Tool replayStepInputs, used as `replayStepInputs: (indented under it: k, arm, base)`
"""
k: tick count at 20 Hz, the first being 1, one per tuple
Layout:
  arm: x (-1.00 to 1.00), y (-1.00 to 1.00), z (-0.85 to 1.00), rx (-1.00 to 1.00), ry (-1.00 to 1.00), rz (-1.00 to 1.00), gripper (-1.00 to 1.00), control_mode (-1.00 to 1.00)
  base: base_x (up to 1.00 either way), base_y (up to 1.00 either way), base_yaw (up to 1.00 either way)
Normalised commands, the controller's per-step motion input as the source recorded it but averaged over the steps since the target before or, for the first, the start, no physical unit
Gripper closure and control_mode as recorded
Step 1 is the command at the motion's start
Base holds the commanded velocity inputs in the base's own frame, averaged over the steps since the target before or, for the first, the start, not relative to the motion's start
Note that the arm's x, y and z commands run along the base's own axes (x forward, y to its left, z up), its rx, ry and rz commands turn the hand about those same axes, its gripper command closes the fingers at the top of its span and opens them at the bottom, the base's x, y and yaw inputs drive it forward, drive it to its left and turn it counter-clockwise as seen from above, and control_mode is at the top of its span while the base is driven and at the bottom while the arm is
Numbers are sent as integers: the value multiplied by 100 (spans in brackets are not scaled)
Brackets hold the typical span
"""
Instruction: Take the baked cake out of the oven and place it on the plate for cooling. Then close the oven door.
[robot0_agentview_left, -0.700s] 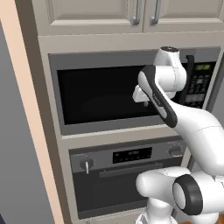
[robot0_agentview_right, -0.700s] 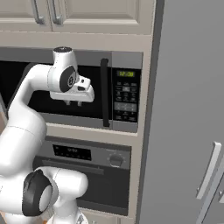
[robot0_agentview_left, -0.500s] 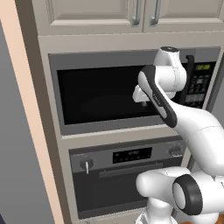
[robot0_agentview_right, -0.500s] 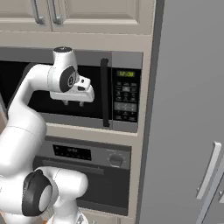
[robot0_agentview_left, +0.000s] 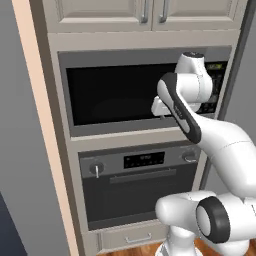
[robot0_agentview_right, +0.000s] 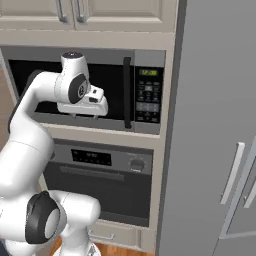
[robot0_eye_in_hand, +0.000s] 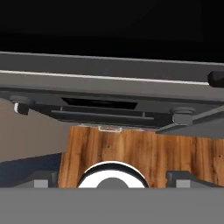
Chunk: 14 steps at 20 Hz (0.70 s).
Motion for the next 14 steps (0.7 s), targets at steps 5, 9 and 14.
replayStepInputs:
  k: [5, 9, 14]
  arm:
    - [0, 0, 0, 0, 0, 0, -100, 100]
    - [0, 0, 0, 0, 0, 0, -100, 100]
    - [0, 0, 0, 0, 0, 0, -100, 100]
  base:
    - [-41, 27, 0]
    - [-16, 47, 0]
    - [-1, 35, 0]
